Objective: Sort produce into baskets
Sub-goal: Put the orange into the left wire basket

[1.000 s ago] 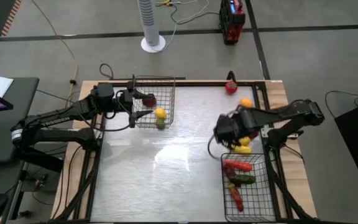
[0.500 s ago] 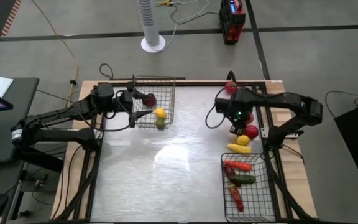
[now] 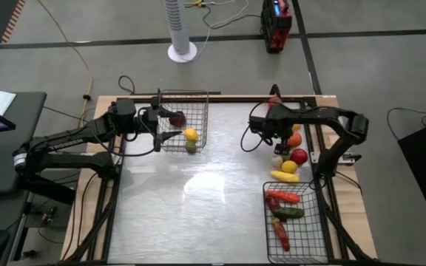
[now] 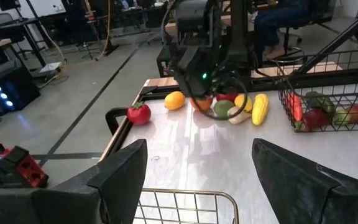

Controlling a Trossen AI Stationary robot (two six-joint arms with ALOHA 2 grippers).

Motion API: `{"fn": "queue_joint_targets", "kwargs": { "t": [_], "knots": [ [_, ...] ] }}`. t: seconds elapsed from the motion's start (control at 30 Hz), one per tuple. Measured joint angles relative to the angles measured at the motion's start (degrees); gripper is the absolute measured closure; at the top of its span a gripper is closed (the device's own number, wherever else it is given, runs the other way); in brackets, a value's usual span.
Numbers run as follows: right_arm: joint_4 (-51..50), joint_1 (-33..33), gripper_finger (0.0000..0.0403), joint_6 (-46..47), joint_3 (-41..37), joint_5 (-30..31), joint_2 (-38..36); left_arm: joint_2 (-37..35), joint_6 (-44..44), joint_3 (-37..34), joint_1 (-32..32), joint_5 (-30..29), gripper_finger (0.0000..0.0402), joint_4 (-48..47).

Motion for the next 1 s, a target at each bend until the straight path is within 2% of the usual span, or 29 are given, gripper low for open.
{"fn": "queue_joint_targets", "kwargs": {
  "t": [0.33, 0.53, 0.83, 1.0],
  "knots": [
    [0.4, -3.6, 0.0019, -2.9, -1.9, -2.0, 6.4, 0.0, 0.5, 0.0, 0.0, -0.1, 0.0123, -0.8],
    [0.3, -4.3, 0.0023, -3.4, -5.1, 0.3, 9.7, 0.0, 1.2, 0.0, 0.0, -1.6, 0.0123, -1.0],
    [1.3, -4.2, 0.0086, -5.2, -4.9, 1.2, 10.4, -0.1, 1.5, 0.0, 0.0, -1.8, 0.0123, -0.9],
    [-2.2, -2.7, 0.0088, -2.5, -0.9, 0.9, 10.5, -1.9, 2.4, 0.0, 0.0, -2.5, 0.0123, -0.7]
  ]
}}
